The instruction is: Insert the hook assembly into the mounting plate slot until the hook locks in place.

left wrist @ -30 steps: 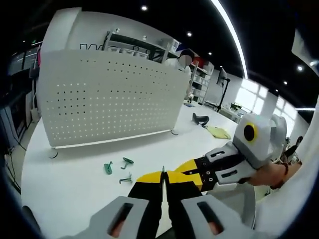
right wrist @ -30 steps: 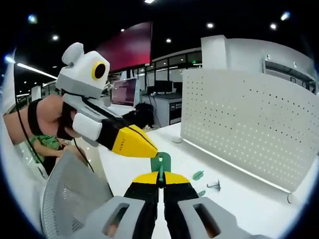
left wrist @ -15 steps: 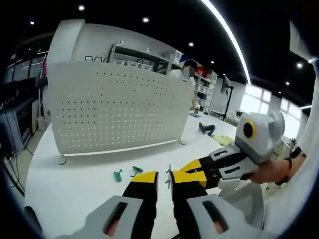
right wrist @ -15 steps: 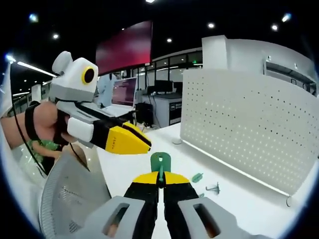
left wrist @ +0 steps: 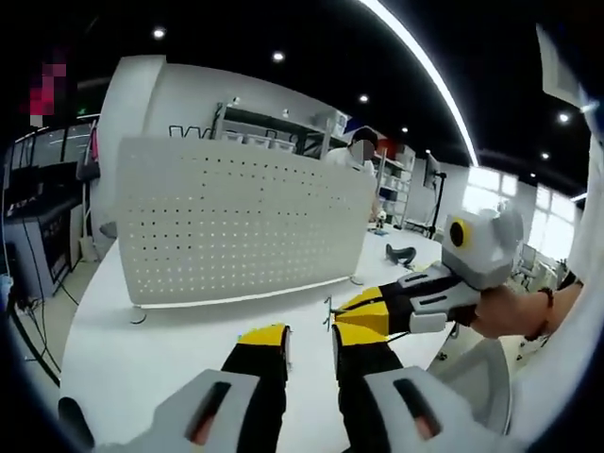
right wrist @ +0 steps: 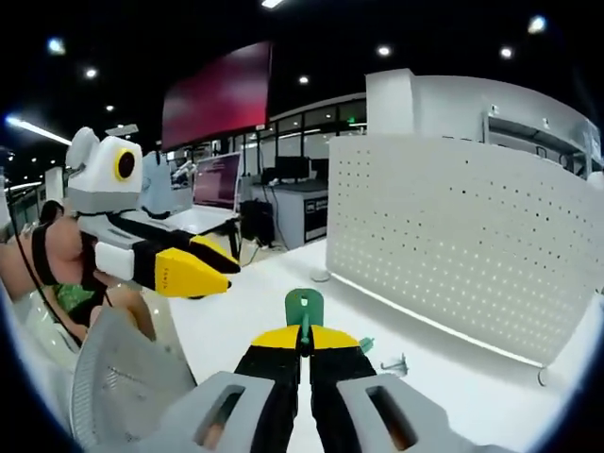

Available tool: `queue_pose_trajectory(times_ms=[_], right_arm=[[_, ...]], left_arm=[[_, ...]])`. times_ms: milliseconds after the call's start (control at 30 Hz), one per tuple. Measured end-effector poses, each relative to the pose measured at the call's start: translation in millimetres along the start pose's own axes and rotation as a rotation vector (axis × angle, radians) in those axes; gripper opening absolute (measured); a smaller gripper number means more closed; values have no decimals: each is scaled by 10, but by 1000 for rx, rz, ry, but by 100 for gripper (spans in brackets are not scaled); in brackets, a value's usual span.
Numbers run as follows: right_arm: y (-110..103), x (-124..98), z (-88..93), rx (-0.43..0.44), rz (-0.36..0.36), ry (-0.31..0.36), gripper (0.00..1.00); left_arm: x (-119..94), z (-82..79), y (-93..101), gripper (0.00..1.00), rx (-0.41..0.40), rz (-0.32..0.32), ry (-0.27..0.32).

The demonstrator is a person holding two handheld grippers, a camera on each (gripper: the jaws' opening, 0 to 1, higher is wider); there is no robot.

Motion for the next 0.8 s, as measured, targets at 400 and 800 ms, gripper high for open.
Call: queue_pose_trajectory(times_ms=[400,800], right_arm=[[66,110,-117,26,45,12,1],[280,237,-302,29,99,31,1]], left_arm=[[-157,-46,-95,25,25,7,35],[-330,-46,-245,32,49,-7,59]])
Point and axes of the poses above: the point that each gripper's makers call its tool centre point, and the gripper's own axes: x roughly forward along the fingers, y roughly to its right, z roughly out of its underside, the point moved 2 cm from there along -x, roughly backward along the fingers, and after that the axes turned 1 degree about -z, right-handed, at the moved point
